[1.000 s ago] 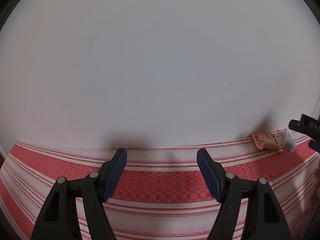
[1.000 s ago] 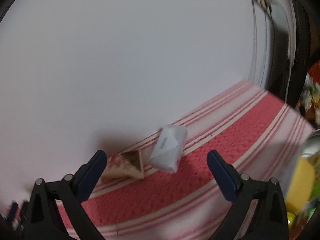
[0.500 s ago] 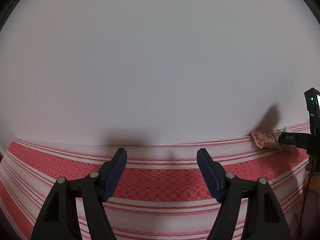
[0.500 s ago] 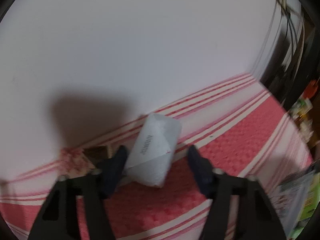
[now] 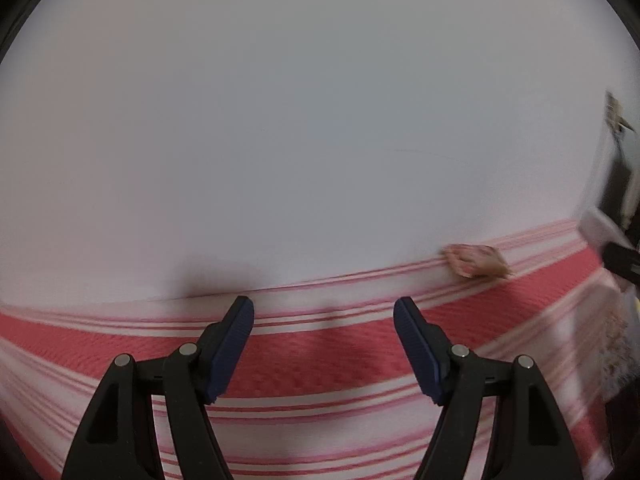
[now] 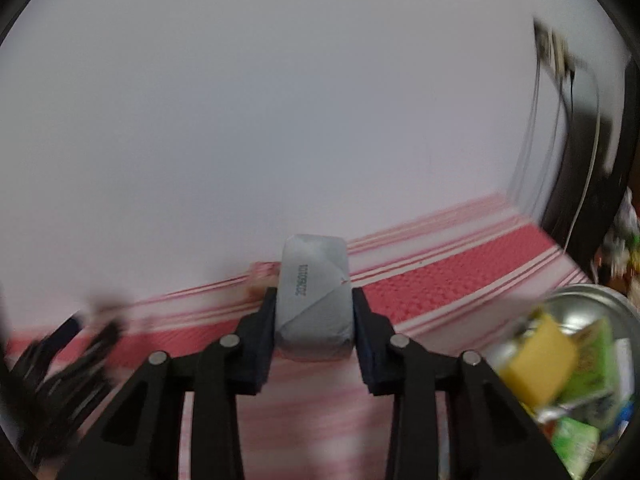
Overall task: Organize objects
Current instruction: 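Grasp the white wrapped item with the right gripper while the left gripper approaches the pink packet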
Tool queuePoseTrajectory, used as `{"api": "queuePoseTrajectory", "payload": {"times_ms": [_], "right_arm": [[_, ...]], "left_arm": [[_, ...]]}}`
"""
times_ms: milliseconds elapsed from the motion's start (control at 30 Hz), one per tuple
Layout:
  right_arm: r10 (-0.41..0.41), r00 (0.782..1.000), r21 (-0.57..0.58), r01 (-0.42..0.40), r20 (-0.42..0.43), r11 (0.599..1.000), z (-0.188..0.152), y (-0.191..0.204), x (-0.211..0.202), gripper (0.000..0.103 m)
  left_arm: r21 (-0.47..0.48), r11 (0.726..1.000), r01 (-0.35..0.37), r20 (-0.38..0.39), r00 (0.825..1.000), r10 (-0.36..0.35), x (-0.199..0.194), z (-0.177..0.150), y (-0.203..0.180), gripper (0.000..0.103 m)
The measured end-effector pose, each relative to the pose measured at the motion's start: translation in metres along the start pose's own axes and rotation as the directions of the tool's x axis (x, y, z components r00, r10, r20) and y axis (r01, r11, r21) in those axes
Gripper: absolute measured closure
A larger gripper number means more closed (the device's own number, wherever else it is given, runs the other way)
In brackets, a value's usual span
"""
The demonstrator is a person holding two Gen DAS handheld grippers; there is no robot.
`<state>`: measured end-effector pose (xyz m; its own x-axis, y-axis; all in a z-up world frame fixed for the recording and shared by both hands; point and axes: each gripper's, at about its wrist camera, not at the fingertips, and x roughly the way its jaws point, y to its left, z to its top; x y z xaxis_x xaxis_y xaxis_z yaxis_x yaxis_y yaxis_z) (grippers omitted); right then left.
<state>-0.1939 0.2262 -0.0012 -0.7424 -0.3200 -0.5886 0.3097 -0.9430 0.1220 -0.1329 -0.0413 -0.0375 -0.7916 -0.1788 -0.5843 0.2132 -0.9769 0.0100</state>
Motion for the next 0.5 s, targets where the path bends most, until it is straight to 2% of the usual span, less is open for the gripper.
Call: {"api": "queuePoseTrajectory", "payload": {"times_ms": [67, 167, 333, 500], "right_arm": [[0.022, 0.998, -0.044, -0.02, 0.051, 0.999, -0.014, -0.003, -0.031, 0.068], [0.041, 0.994, -0.073, -0.033, 0.105, 0.997, -0.034, -0.01, -0.06, 0.068], [0.013, 0.986, -0.06, -0.003, 0.167, 0.998, -0.036, -0.023, -0.069, 0.068], [0.005, 0.982, -0.03, 0.001, 0.189, 1.0, -0.032, -0.029, -0.072, 0.068]], "left_arm": [[0.022, 0.997, 0.071, -0.011, 0.997, -0.071, 0.004, 0.005, -0.016, 0.029], [0.046, 0.99, 0.133, -0.03, 0.991, -0.132, 0.011, 0.019, -0.051, 0.029], [0.011, 0.976, 0.219, -0.1, 0.971, -0.217, 0.032, 0.049, -0.098, 0.029], [0.017, 0.984, 0.177, -0.187, 0.967, -0.17, 0.063, 0.062, -0.134, 0.029]]}}
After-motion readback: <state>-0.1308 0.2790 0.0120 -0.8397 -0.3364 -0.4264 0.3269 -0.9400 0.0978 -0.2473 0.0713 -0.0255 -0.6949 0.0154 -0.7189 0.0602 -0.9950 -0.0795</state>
